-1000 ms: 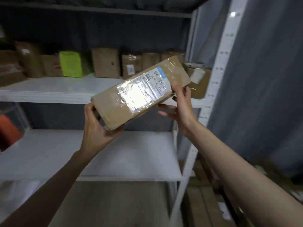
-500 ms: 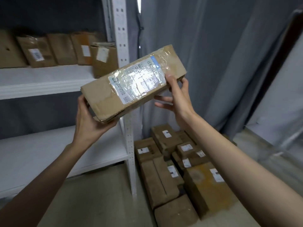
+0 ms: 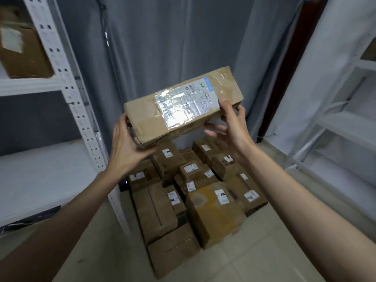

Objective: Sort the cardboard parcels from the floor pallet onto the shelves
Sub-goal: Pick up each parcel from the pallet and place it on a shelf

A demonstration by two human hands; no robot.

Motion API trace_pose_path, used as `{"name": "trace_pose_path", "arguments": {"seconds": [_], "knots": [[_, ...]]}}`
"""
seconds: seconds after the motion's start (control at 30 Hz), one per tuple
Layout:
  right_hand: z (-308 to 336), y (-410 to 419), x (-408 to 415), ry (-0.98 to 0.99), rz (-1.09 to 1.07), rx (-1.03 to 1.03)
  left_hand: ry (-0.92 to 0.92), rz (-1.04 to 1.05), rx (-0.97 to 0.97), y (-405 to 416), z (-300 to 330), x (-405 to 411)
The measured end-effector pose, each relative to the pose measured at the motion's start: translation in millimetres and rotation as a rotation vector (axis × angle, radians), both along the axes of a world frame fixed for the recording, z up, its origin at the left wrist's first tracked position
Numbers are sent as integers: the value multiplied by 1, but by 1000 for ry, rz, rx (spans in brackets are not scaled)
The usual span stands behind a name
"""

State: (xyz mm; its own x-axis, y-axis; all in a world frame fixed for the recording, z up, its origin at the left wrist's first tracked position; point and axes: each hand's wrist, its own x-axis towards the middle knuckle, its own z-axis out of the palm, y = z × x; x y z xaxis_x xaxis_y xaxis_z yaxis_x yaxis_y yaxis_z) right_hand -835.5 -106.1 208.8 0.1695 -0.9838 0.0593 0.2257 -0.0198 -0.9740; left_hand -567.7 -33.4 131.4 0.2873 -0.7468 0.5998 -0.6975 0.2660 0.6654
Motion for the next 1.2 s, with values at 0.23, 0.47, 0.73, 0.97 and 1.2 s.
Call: {"name": "trace_pose_path", "arguments": {"seconds": [0.23, 0.47, 0.73, 0.97, 1.2], "knots": [[-22, -43, -52, -13, -49, 82, -38, -91, 119, -60, 9, -38], [-60, -111, -55, 391, -208, 39, -141, -154, 238, -137, -15, -16], [-103, -177, -13, 1161, 113, -266, -62, -356, 461, -198, -56, 36], [-153, -209, 17, 1340, 278, -317, -91, -454, 624, -232, -92, 73], [-181, -247, 37, 1369, 452, -311, 21, -452, 838, -255, -134, 87]]}}
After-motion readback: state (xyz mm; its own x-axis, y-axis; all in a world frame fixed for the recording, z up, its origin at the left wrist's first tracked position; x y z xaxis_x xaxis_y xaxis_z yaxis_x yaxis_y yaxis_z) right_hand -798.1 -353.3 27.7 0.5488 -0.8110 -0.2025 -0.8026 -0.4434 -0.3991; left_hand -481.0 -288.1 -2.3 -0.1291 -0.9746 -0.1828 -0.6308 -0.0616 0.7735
